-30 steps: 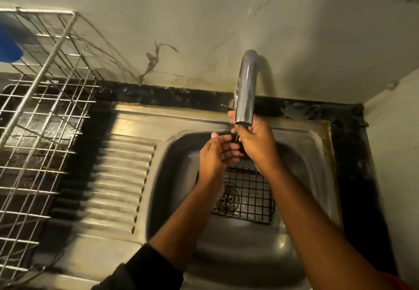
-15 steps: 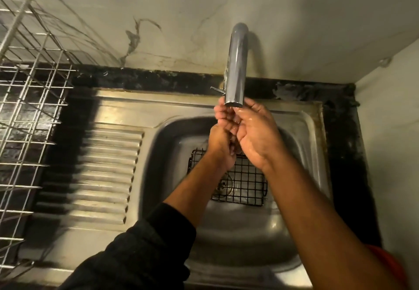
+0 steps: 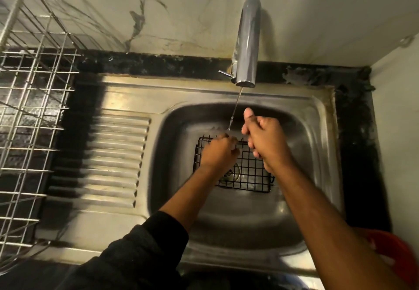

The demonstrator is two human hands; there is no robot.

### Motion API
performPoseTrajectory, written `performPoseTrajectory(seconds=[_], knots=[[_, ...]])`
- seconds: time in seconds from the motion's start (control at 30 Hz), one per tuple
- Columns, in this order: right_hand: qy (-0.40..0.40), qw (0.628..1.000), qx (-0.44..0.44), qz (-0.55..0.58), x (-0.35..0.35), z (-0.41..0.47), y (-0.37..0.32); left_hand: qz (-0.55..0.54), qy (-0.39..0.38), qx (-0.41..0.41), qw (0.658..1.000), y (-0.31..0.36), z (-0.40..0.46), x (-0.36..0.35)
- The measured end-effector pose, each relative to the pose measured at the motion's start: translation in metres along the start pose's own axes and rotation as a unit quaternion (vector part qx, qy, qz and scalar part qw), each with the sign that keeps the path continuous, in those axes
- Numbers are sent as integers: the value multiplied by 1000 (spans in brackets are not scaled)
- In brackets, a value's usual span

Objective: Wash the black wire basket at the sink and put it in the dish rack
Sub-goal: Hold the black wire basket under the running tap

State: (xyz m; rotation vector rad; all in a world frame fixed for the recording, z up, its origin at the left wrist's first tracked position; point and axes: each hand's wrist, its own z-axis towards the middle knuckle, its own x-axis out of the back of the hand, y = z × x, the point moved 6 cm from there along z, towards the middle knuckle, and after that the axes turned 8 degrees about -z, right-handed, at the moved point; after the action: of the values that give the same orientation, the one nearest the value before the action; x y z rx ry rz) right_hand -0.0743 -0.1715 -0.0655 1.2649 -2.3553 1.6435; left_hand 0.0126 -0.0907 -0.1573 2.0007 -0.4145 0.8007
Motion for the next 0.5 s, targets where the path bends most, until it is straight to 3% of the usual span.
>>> performPoseTrajectory(seconds=[0.1,0.17,0.3,0.4,0.5], knots=[[40,999,-2,31,10,5,0,112,-45,-25,992,9,-6,-11],[27,999,-8,42,14,8,3,144,-67,-31,987,11,-13,-21],[-49,998,-26,16,8,7,9,101,-76,4,992,4,-7,-23],[-60,998,-11,9,2,7,11,56,-87,31,994,2,-3,-15],[-44,999,14,26,1,6,9,42,-8,29,999,1,-11,4]])
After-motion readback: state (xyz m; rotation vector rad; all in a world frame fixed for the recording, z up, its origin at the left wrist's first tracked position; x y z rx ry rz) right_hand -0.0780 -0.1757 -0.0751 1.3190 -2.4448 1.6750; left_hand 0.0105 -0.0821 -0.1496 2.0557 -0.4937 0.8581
